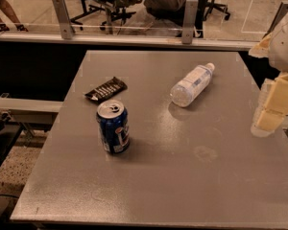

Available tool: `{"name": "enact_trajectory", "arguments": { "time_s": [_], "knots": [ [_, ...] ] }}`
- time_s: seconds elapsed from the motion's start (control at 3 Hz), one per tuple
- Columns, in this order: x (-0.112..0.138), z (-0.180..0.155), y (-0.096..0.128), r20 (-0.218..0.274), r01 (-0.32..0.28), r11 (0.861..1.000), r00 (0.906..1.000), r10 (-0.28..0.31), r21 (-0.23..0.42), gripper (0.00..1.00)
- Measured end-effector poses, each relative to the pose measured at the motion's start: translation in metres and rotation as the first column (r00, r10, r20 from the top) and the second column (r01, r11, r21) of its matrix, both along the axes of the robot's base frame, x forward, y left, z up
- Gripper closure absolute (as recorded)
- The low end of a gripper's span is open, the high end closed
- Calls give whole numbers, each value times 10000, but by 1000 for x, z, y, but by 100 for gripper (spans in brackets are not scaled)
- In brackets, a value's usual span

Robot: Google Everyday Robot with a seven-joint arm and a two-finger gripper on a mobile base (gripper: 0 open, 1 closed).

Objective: Pick pepsi can

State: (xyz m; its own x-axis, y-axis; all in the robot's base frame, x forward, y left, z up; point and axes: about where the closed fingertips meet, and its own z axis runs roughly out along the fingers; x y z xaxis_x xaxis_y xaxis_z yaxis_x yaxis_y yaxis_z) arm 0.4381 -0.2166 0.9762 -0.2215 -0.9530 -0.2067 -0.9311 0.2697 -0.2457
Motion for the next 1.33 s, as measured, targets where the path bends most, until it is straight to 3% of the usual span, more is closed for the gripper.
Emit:
{"name": "enact_trajectory", "arguments": {
  "time_s": [0.33, 0.67, 1.33],
  "knots": [
    [0, 0, 0, 2, 0, 10000, 10000, 0, 0, 0],
    [-1, -3, 17, 191, -356, 9977, 9992, 346, 585, 0],
    [1, -13, 95, 645, -1711, 9636, 9848, 1611, 2057, 0]
  ]
}}
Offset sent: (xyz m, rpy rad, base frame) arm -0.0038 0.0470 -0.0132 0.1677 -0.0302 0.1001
